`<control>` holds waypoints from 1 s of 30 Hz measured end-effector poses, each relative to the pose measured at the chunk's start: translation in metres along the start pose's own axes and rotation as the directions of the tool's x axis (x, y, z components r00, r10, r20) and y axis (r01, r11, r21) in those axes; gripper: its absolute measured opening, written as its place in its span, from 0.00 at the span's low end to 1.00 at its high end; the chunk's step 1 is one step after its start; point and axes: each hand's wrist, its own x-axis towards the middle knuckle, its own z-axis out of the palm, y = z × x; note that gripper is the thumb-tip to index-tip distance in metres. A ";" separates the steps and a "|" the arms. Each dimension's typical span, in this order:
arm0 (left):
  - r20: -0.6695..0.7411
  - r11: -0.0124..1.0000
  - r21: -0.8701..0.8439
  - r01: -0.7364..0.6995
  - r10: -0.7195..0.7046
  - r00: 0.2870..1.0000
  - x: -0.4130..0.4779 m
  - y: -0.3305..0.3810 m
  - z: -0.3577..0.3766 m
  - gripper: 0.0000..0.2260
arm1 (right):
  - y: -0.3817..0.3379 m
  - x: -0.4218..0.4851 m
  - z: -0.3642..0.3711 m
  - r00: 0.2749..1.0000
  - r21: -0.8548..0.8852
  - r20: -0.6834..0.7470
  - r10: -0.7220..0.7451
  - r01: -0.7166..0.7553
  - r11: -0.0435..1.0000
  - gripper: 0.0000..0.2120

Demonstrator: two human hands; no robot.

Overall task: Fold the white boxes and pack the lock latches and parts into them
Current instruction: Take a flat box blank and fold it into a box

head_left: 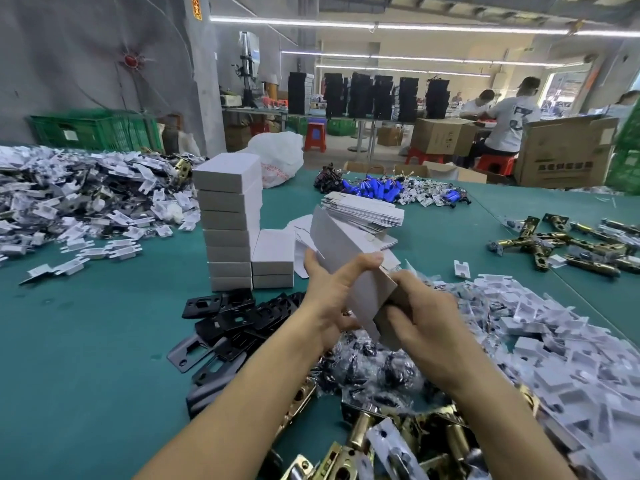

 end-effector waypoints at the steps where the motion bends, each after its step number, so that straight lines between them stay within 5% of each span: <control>1: 0.003 1.000 -0.016 0.014 -0.014 1.000 0.000 0.000 0.000 0.51 | -0.002 0.000 0.000 1.000 -0.022 -0.012 -0.017 0.017 1.000 0.13; 9: 0.053 0.995 -0.085 0.046 -0.042 0.998 0.001 -0.002 0.005 0.47 | -0.005 -0.002 -0.006 0.964 -0.218 -0.239 -0.119 0.067 0.974 0.31; 13: -0.044 0.991 -0.120 -0.060 0.055 0.997 0.005 -0.007 0.003 0.45 | 0.003 -0.002 -0.006 0.992 -0.163 -0.121 -0.022 0.002 0.987 0.33; 17: -0.147 0.942 0.063 -0.331 0.337 0.930 0.009 -0.011 -0.003 0.47 | 0.007 -0.001 -0.004 0.991 -0.103 0.092 0.101 -0.091 0.990 0.30; 24: 0.103 0.846 0.202 -0.493 0.482 0.870 0.006 -0.014 -0.002 0.40 | -0.005 0.007 -0.022 0.959 0.327 -0.207 0.195 -0.120 0.937 0.18; 28: 0.328 0.868 0.075 -0.490 0.443 0.834 -0.001 -0.014 -0.001 0.40 | -0.012 0.005 -0.019 0.976 0.428 -0.138 0.168 -0.094 0.899 0.14; 30: 0.387 0.884 0.046 -0.465 0.414 0.824 -0.002 -0.013 -0.001 0.36 | -0.010 0.004 -0.016 0.975 0.466 -0.058 0.214 -0.163 0.869 0.22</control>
